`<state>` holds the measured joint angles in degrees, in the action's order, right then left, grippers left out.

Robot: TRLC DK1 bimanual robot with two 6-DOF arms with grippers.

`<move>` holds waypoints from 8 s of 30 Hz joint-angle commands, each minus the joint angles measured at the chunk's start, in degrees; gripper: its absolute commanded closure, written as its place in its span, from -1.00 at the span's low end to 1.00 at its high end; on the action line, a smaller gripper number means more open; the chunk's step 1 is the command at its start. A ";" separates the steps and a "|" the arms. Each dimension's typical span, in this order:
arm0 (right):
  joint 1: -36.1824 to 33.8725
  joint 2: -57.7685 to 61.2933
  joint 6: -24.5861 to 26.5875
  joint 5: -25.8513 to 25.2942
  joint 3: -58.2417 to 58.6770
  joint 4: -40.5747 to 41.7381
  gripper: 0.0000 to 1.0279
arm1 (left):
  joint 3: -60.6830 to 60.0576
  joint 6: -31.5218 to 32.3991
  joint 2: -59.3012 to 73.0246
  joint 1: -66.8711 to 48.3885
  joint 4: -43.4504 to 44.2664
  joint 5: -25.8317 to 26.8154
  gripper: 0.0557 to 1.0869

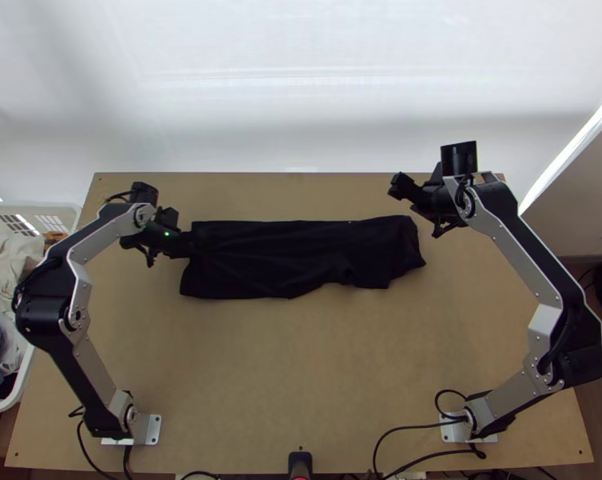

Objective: Fold the t-shirt

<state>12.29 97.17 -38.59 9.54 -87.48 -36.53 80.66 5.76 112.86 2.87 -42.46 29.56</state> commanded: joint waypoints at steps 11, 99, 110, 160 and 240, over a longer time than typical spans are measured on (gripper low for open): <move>-0.87 -1.80 -0.70 0.48 -0.67 -0.38 -0.74 | 5.56 -10.94 -3.52 15.67 -12.83 -2.67 0.92; -0.43 -19.65 -2.72 5.05 27.37 -0.12 -0.91 | 49.15 26.32 8.34 -27.57 1.94 -4.95 -0.92; 9.85 1.98 -6.06 4.96 -1.73 -19.72 -0.82 | 42.82 22.89 -0.18 -20.36 -3.51 -6.18 -0.92; 8.62 19.55 9.23 -8.49 -3.48 -11.89 0.95 | 42.74 22.19 -7.21 -17.11 -7.64 -10.67 -0.92; -24.25 2.68 9.50 0.48 -13.24 -27.10 -0.93 | 43.00 21.49 -11.70 -16.50 -8.78 -10.75 -0.92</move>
<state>-12.34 99.81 -25.17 7.25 -102.30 -61.69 123.37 27.38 103.63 -13.76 -50.96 18.98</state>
